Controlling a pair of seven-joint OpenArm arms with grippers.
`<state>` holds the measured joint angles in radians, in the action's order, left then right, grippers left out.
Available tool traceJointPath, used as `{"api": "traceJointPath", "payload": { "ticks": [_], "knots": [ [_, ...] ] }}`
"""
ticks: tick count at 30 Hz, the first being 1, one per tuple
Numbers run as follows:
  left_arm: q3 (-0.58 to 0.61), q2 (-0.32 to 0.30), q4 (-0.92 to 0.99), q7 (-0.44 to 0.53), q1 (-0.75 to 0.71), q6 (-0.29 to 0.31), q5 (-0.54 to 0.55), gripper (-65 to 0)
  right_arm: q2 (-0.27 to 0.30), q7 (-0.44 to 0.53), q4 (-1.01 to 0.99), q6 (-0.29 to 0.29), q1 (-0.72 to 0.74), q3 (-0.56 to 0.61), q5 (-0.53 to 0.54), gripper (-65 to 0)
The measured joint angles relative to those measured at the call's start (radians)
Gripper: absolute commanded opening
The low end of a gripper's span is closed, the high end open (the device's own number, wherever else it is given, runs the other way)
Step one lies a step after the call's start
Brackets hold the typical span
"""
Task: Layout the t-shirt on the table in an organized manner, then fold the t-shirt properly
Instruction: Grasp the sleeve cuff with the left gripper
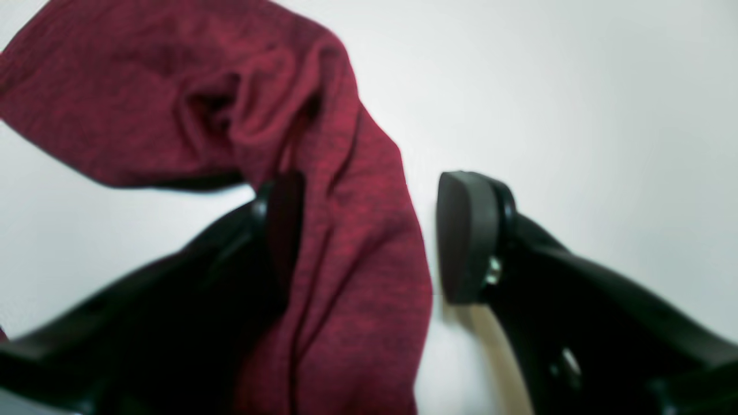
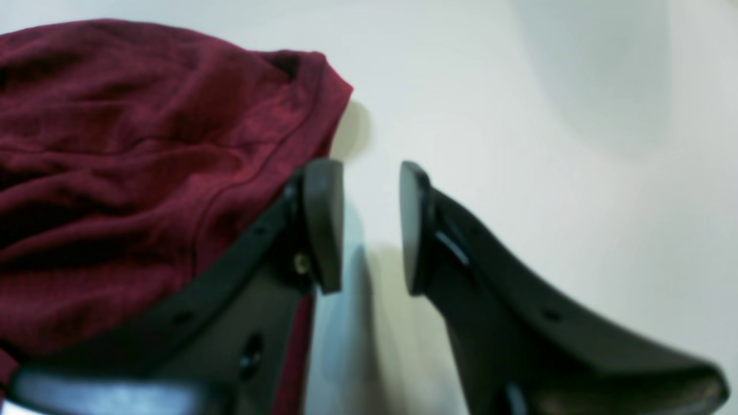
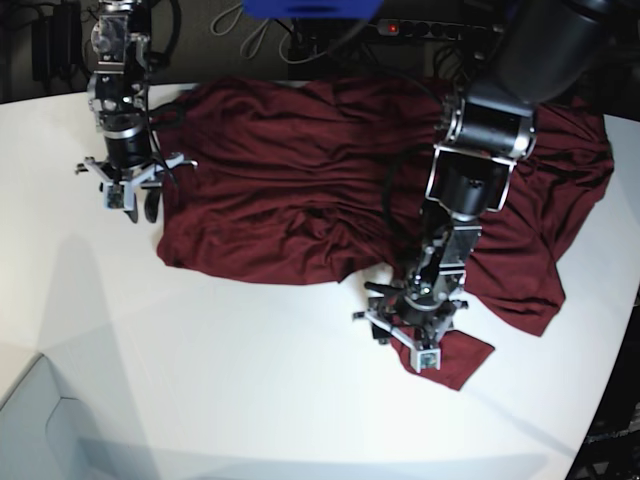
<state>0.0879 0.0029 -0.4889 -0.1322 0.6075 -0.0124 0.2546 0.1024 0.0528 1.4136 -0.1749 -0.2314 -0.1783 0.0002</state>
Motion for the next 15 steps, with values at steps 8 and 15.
{"api": "traceJointPath", "payload": {
  "ticks": [8,15],
  "knots": [
    [-0.001,0.000,0.000,-0.006,0.002,0.000,0.007,-52.5,0.000,-0.001,-0.002,0.000,0.000,0.000,0.000,-47.3],
    [-0.079,0.004,0.000,0.024,0.002,0.000,0.011,-64.6,0.000,0.000,-0.011,0.000,0.003,0.000,0.000,-47.3]
  ]
}}
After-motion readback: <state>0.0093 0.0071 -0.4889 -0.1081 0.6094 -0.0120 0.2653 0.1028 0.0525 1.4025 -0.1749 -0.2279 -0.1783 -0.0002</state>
